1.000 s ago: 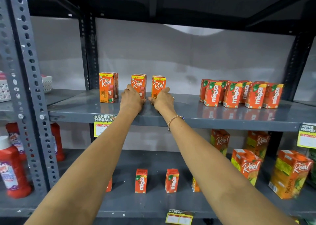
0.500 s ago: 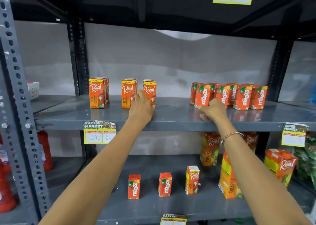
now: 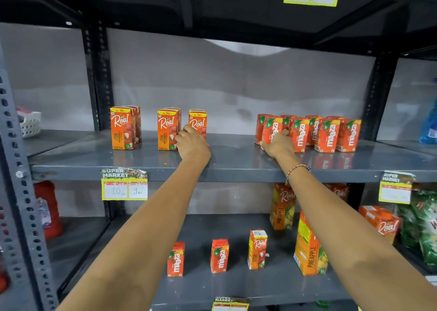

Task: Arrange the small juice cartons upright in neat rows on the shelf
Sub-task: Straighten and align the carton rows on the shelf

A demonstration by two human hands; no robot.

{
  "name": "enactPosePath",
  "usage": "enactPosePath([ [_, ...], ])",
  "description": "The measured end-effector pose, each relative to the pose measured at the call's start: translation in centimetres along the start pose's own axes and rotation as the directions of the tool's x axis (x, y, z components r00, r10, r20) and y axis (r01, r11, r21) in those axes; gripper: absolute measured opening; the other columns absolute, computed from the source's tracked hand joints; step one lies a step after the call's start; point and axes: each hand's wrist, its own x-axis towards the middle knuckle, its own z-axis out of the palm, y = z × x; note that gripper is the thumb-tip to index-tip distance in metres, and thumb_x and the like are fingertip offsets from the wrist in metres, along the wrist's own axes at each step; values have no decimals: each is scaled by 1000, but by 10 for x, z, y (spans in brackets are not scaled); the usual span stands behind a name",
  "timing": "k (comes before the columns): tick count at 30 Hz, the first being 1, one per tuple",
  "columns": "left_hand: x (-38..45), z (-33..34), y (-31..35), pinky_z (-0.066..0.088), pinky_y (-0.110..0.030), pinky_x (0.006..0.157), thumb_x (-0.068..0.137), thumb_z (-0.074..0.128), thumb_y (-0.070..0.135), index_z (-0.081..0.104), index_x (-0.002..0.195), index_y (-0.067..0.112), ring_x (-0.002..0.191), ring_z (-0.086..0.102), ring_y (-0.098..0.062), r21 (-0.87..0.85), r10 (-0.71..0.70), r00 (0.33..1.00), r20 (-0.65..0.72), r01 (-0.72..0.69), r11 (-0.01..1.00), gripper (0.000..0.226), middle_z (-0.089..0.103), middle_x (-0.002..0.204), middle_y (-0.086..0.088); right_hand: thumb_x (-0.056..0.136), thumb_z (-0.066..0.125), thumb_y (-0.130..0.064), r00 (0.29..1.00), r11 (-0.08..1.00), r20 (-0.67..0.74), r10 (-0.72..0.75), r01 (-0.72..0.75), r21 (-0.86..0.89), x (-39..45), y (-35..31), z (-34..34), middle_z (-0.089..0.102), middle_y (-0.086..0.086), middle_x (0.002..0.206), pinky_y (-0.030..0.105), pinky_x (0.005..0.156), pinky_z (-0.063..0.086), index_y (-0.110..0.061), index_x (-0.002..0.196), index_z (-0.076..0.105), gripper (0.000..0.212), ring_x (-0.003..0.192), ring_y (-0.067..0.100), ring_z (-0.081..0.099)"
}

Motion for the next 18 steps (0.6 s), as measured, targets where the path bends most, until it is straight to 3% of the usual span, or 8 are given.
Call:
enactPosePath([
  [9,3,3,-3,34,-41,109,88,63,38,20,142,-1,134,37,-36,40,24,999,25,-25,999,79,36,144,-22,85,64,-33,999,998,-24,-42,41,-56,1,4,3,52,20,129,42,93,46,-1,134,29,68,116,37,54],
  [12,4,2,-4,32,-41,111,90,59,40,18,144,-1,135,36,-36,73,43,998,45,-46,996,80,35,146,-21,85,63,-36,999,998,-4,-48,47,-43,0,5,1,53,18,128,40,90,47,-1,133,29,68,113,36,56],
  [15,5,3,-5,31,-41,111,91,58,40,17,144,-2,135,36,-36,75,50,997,50,-54,996,79,35,146,-21,85,63,-39,998,999,45,-31,30,29,1,11,-4,55,15,125,33,77,45,0,133,30,69,110,34,58],
  [17,5,4,-5,31,-41,111,91,58,40,18,143,-2,134,37,-36,84,52,998,43,-55,995,78,36,145,-21,89,59,-35,1000,999,-12,7,-6,51,4,19,-8,55,15,126,34,77,46,3,135,30,66,111,33,58],
  [18,5,5,-5,32,-41,110,91,57,40,19,143,-2,134,38,-36,101,55,998,38,-59,993,77,36,144,-21,90,57,-33,996,999,-84,38,-35,37,5,23,-11,52,17,130,37,84,46,4,136,31,65,115,34,55],
])
